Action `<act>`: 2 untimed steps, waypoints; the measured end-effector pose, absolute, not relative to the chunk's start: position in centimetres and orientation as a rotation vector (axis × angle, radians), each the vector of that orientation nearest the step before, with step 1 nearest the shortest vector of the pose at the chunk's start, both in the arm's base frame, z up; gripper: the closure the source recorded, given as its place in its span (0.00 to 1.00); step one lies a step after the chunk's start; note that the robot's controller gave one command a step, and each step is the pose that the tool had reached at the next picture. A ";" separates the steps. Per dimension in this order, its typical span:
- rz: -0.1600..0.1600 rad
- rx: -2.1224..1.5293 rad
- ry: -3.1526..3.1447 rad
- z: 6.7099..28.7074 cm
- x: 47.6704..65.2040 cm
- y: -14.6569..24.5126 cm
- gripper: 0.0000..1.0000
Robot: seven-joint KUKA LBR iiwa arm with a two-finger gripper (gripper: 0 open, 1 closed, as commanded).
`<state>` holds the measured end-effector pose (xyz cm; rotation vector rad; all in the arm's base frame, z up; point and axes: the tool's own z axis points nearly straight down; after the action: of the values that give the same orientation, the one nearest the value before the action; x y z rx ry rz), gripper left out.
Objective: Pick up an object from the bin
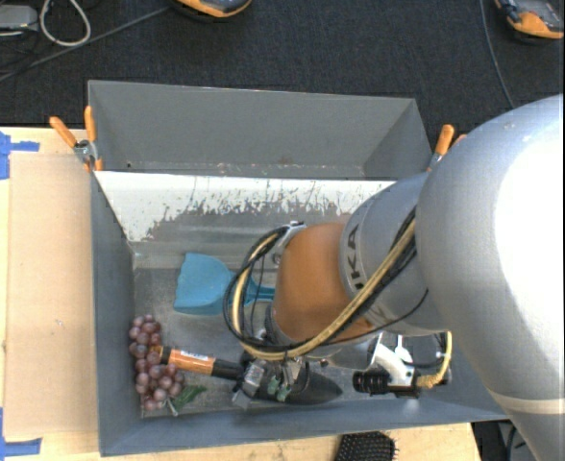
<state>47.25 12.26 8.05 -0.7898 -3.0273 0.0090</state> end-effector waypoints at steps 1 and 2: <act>0.013 -0.785 -3.024 11.9 47.1 12.2 1.00; 0.017 -0.782 -3.020 15.9 47.0 12.2 1.00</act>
Offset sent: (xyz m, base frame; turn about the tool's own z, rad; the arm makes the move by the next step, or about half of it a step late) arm -0.0016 -0.0006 0.1024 -0.0025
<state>47.03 12.16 15.92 -0.7818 -3.0200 0.0170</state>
